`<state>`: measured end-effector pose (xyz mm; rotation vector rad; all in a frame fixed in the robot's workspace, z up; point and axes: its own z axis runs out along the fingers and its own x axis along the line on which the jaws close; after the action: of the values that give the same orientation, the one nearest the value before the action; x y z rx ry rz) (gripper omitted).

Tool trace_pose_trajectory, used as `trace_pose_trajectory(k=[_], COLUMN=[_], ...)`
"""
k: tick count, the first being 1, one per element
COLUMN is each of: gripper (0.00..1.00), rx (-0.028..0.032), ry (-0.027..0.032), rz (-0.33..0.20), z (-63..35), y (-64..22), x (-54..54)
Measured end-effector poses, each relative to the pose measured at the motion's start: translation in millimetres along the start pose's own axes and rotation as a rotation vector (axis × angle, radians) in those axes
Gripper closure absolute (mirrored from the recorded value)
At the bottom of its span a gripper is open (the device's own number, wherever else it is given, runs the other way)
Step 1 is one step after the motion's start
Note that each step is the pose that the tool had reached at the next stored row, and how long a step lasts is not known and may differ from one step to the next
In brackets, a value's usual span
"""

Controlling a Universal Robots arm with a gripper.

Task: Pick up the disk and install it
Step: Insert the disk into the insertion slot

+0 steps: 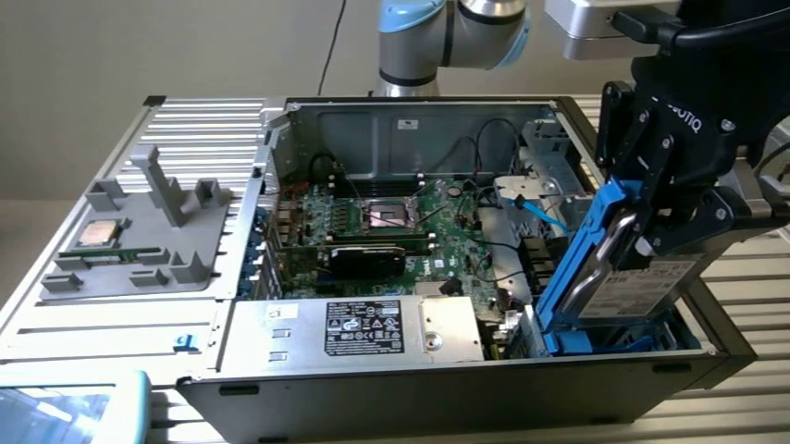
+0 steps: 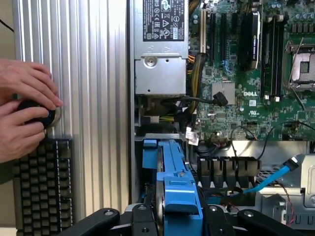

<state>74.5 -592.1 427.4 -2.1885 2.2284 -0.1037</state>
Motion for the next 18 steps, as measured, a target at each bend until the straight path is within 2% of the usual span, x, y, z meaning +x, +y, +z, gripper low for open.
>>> trace_pose_trajectory(k=[3, 8, 18], gripper=[0.63, 0.63, 0.63], rx=[0.0002, 0.0026, 0.0104], ry=[0.0053, 0.0087, 0.0112], rz=[0.000, 0.000, 0.000], z=[1.2, 1.2, 1.1], y=[0.4, 0.6, 0.6], x=[-0.6, -7.1, -10.0])
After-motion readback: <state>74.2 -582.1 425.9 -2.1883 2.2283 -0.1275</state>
